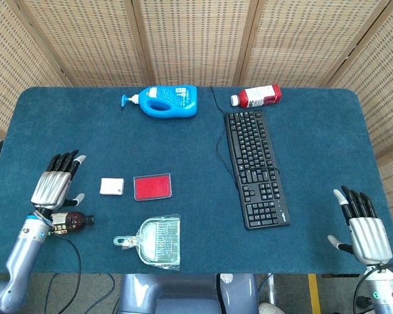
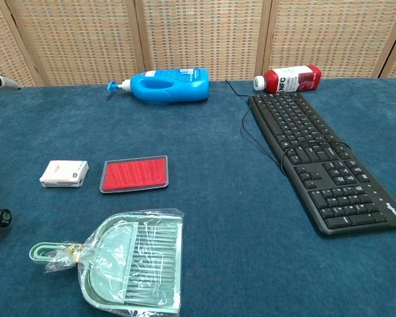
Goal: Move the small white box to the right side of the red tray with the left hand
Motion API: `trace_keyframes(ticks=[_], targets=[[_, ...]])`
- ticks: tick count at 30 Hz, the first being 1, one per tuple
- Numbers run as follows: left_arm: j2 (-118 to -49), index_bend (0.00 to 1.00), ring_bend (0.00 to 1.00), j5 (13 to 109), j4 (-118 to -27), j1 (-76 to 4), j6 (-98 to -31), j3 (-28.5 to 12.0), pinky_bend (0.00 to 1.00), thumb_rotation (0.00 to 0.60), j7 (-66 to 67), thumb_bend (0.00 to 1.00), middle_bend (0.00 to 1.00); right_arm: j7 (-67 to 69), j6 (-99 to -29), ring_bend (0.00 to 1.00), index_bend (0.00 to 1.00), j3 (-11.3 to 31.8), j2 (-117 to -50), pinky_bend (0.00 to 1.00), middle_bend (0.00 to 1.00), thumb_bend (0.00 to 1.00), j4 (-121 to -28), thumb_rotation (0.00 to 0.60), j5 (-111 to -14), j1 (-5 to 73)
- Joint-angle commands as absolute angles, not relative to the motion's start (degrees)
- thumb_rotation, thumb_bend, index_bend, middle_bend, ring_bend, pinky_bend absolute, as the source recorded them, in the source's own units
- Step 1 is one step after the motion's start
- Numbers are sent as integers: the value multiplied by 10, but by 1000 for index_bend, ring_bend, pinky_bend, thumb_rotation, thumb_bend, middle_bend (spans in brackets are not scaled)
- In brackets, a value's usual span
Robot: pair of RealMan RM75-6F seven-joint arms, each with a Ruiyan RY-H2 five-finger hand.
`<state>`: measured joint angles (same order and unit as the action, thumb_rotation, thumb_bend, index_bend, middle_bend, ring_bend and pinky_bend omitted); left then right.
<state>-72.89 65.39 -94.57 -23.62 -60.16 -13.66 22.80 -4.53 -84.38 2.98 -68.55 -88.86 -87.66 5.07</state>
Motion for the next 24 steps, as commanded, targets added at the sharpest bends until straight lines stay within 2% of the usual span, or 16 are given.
trace_keyframes(ticks=[1,9,24], targets=[[-742,122,0,592,-917,-280,-554,-152,0,600,273,268,0,-43,-840,0,6,32,-685,0,0,0,-887,600,-872,52],[-774,224,0,520,-880,-326,-521,-146,0,600,328,268,0,-34,-840,0,6,35,-682,0,0,0,-887,600,-868,52],[-825,242,0,449,-839,-371,-516,-113,0,600,372,270,0,-21,-837,0,6,36,-678,0,0,0,-886,600,-863,54]])
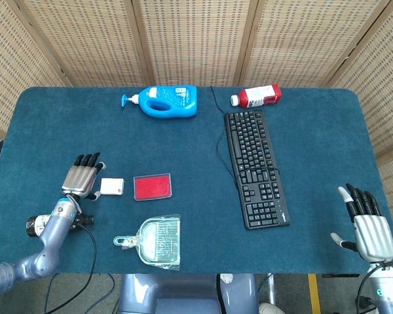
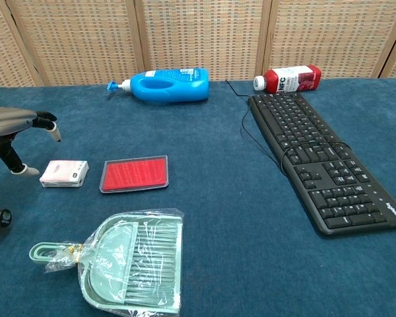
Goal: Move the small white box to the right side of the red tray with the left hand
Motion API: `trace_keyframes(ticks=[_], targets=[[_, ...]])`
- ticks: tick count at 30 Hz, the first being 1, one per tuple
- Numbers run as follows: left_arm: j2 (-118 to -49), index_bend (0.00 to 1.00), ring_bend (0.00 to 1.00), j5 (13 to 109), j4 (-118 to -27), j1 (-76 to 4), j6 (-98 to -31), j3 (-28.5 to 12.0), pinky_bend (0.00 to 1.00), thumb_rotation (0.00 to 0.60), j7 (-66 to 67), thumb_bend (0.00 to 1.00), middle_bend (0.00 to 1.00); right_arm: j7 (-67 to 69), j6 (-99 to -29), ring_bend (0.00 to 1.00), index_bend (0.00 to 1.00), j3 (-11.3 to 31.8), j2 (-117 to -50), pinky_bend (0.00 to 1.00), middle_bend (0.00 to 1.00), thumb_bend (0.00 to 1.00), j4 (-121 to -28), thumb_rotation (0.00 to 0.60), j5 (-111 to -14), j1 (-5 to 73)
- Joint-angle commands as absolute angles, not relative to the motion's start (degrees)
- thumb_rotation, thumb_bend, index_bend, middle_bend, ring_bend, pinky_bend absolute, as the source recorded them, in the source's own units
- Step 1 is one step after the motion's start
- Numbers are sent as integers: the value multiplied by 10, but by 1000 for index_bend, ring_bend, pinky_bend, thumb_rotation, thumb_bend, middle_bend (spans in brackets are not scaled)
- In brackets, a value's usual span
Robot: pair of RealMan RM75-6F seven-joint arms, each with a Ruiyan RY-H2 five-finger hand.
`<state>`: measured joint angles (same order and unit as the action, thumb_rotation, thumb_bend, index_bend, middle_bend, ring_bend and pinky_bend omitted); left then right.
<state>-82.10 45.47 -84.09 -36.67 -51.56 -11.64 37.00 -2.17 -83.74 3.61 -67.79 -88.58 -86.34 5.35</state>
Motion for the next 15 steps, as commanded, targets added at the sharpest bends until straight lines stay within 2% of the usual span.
trace_keyframes(ticks=[1,15], targets=[[-826,243,0,447,-837,-373,-516,-112,0,600,373,270,0,-21,-837,0,6,36,-678,0,0,0,-886,600,-864,54],[-862,259,0,411,-822,-402,-530,-83,0,600,414,276,0,-17,-835,0,5,36,-676,0,0,0,-886,600,-862,55]])
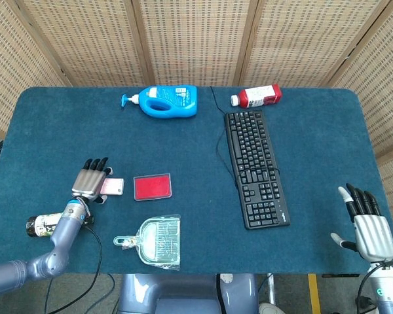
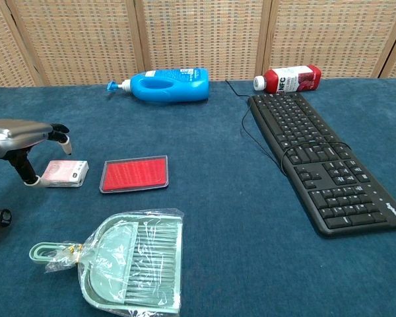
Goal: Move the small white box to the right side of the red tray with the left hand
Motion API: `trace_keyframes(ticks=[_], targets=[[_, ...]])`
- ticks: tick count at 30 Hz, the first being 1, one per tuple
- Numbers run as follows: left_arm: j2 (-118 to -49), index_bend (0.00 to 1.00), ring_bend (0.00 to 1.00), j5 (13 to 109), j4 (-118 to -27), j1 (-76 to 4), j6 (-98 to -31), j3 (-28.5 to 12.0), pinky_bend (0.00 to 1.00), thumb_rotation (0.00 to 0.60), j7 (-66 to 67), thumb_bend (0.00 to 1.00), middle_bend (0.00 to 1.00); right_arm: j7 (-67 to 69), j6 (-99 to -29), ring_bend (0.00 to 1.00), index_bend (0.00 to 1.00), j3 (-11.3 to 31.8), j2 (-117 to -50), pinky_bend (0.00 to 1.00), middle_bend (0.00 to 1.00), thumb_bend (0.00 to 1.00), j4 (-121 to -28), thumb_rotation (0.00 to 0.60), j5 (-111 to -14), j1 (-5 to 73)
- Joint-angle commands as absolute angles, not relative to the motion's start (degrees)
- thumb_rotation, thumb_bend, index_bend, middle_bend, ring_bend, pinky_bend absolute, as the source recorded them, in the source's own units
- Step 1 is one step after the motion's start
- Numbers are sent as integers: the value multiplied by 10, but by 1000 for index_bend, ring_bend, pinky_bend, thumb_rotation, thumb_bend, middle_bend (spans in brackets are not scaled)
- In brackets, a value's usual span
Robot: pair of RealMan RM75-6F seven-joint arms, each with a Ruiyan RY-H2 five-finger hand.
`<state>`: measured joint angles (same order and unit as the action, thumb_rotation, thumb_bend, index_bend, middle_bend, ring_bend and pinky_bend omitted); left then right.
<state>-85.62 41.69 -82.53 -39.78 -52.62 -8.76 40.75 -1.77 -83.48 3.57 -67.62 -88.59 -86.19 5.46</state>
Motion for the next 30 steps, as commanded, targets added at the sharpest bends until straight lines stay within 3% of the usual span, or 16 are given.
trace_keyframes(ticks=[1,5,12,22,30], targets=[[-865,261,0,409,-820,-403,-532,-82,0,600,416,277,0,-17,-834,0,5,36,-676,0,0,0,-886,600,-862,55],[-875,287,0,398,-813,-409,-537,-77,0,600,425,278,0,-15,-834,0,5,35,-675,0,0,0,-886,600,-862,55],[-895,523,0,396,-802,-413,-548,-75,0,600,421,321,0,-11,-836,0,6,35,-674,0,0,0,-886,600,-864,55],[-881,526,0,411,-844,-416,-575,-85,0,600,408,329,0,-7,-837,0,5,35,-674,0,0,0,-885,600,-865,54],[-854,518,0,371,-933,-443,-597,-125,0,600,428,328,0,5,-834,0,6,35,-669,0,0,0,-886,600,-862,55]])
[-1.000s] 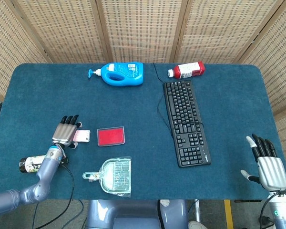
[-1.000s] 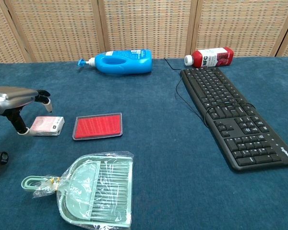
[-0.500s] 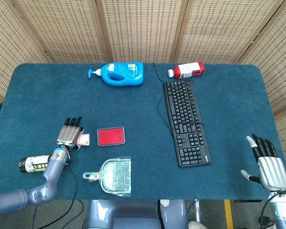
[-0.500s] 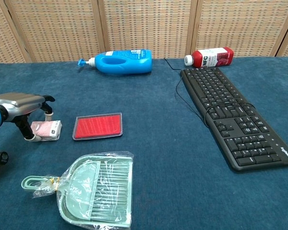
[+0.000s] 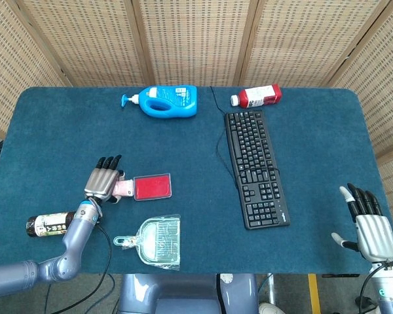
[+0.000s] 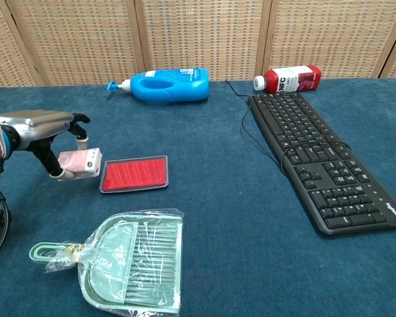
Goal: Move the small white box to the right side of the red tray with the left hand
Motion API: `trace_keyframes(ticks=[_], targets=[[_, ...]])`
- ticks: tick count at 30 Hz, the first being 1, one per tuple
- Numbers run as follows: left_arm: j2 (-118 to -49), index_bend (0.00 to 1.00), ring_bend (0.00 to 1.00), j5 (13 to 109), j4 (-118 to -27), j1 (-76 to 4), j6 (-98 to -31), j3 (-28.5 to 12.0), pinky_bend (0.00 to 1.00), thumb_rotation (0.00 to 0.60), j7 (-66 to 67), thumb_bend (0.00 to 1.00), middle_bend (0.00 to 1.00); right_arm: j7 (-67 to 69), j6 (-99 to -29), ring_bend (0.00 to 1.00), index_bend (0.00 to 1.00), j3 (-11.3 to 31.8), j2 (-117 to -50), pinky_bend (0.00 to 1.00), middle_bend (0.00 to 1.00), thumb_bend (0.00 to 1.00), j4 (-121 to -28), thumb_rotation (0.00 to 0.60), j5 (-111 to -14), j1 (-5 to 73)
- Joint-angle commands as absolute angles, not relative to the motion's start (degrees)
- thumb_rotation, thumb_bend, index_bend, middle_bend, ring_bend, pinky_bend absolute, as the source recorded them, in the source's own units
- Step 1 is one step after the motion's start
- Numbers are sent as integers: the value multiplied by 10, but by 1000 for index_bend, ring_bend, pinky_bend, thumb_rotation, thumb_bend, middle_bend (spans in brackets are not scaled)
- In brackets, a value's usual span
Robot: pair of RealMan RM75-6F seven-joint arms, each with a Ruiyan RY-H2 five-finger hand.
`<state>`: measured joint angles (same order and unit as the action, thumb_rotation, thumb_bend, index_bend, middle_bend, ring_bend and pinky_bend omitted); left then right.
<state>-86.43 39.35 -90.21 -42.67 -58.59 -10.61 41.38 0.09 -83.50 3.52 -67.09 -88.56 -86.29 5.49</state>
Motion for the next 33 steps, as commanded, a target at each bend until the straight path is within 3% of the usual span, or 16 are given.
trace_keyframes(ticks=[1,13,21,33], targets=[[-854,517,0,365,-941,-448,-600,-129,0,600,434,328,0,7,-833,0,5,36,-668,0,0,0,-887,600,-861,55],[-908,509,0,242,-955,-538,-630,-187,0,600,510,325,0,36,-810,0,6,42,-662,0,0,0,-877,600,-841,63],[-972,505,0,165,-895,-610,-635,-218,0,600,548,323,0,53,-787,0,6,48,-662,0,0,0,-866,600,-823,71],[-1045,495,0,109,-799,-679,-625,-231,0,600,582,320,0,89,-781,0,6,53,-652,0,0,0,-859,600,-814,72]])
